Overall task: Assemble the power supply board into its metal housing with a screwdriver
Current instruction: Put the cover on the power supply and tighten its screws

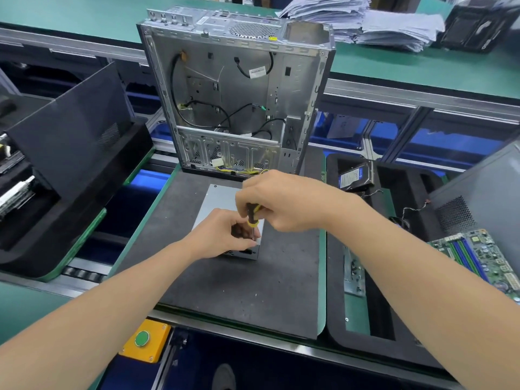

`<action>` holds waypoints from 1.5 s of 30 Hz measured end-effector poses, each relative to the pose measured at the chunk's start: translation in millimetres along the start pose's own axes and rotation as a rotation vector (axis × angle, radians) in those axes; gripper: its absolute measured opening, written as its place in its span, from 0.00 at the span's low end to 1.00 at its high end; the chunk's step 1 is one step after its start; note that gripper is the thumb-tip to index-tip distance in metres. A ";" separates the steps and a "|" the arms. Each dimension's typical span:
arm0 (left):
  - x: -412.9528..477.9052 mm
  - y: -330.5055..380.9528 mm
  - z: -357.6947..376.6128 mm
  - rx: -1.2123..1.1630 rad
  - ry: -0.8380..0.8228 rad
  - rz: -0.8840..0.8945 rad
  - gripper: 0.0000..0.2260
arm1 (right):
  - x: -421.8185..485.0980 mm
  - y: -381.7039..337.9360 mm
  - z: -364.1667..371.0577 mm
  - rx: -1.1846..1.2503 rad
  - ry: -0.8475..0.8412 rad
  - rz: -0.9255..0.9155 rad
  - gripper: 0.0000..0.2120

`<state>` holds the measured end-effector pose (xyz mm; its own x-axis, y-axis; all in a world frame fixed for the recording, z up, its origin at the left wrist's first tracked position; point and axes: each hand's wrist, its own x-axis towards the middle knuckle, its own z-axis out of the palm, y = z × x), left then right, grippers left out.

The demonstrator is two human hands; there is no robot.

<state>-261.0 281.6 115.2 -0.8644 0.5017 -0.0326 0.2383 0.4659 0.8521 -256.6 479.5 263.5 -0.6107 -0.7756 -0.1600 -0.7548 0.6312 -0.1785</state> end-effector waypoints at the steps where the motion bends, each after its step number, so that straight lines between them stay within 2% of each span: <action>1: 0.3 -0.2 0.2 -0.005 -0.006 0.006 0.08 | 1.5 -1.4 0.1 -0.019 0.013 0.057 0.04; 2: 0.6 -0.3 0.3 -0.017 -0.007 0.001 0.08 | 3.8 -3.0 1.6 -0.047 0.051 0.115 0.05; 5: 0.4 0.0 0.6 -0.040 0.009 -0.022 0.07 | 10.7 -6.2 13.0 -0.142 0.143 0.331 0.22; 7: 0.2 0.6 1.8 -0.062 0.009 -0.018 0.07 | 13.9 -10.3 17.1 -0.187 0.221 0.450 0.27; 9: 0.9 2.0 1.6 -0.065 0.006 -0.015 0.06 | 13.4 -11.2 16.9 -0.193 0.281 0.467 0.28; 11: 1.7 2.7 0.7 -0.038 0.003 -0.009 0.06 | 9.3 -9.1 13.0 -0.161 0.255 0.335 0.21; 13: 2.0 2.7 0.2 -0.006 0.003 -0.011 0.07 | 2.4 -5.0 3.2 -0.059 0.151 0.108 0.07; 14: 1.7 2.3 0.3 -0.012 0.002 -0.017 0.07 | 0.3 -3.5 -1.3 -0.034 0.100 0.033 0.05; 16: 1.4 1.1 0.2 -0.042 -0.005 -0.019 0.07 | 0.1 -1.6 -4.7 0.004 0.025 0.018 0.09; 18: 1.5 0.2 0.7 -0.054 -0.004 -0.010 0.07 | 3.2 -2.9 -3.9 -0.018 0.062 0.122 0.06; 21: 1.2 0.1 2.5 -0.062 0.006 -0.010 0.05 | 10.5 -6.5 6.5 -0.210 0.150 0.312 0.25; 23: 1.5 0.4 2.6 -0.062 0.005 -0.004 0.05 | 13.1 -11.4 9.7 -0.255 0.232 0.415 0.31; 25: 2.1 1.2 1.6 -0.053 -0.004 -0.004 0.05 | 12.9 -12.0 10.0 -0.250 0.291 0.428 0.33; 27: 2.6 1.1 0.1 -0.022 -0.008 0.003 0.06 | 9.0 -6.0 9.8 -0.231 0.246 0.304 0.28; 30: 2.8 0.3 -0.2 -0.017 -0.007 -0.006 0.07 | 1.0 0.9 -1.0 -0.053 0.067 -0.008 0.04; 31: 2.6 -0.1 0.2 -0.032 -0.006 -0.010 0.07 | 0.6 2.3 -2.5 0.006 0.027 -0.036 0.06; 33: 2.4 -0.8 0.4 -0.047 -0.008 0.004 0.09 | 2.6 1.7 -2.7 0.038 0.024 0.032 0.04; 38: 0.9 -0.6 2.7 -0.075 0.007 -0.001 0.07 | 14.9 -5.6 14.6 -0.243 0.185 0.385 0.29; 40: 1.4 -0.2 2.5 -0.078 0.001 0.005 0.07 | 15.0 -7.6 16.7 -0.253 0.278 0.428 0.34; 42: 2.7 0.2 1.1 -0.052 -0.007 0.001 0.07 | 9.5 -2.3 15.2 -0.189 0.280 0.328 0.30; 45: 3.2 -0.9 0.2 -0.010 -0.017 0.000 0.07 | -0.2 3.9 1.6 0.010 0.072 0.016 0.06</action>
<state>-263.9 282.9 114.3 -0.8569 0.5139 -0.0408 0.2343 0.4587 0.8571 -259.0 482.2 261.3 -0.6387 -0.7638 -0.0931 -0.7424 0.6435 -0.1865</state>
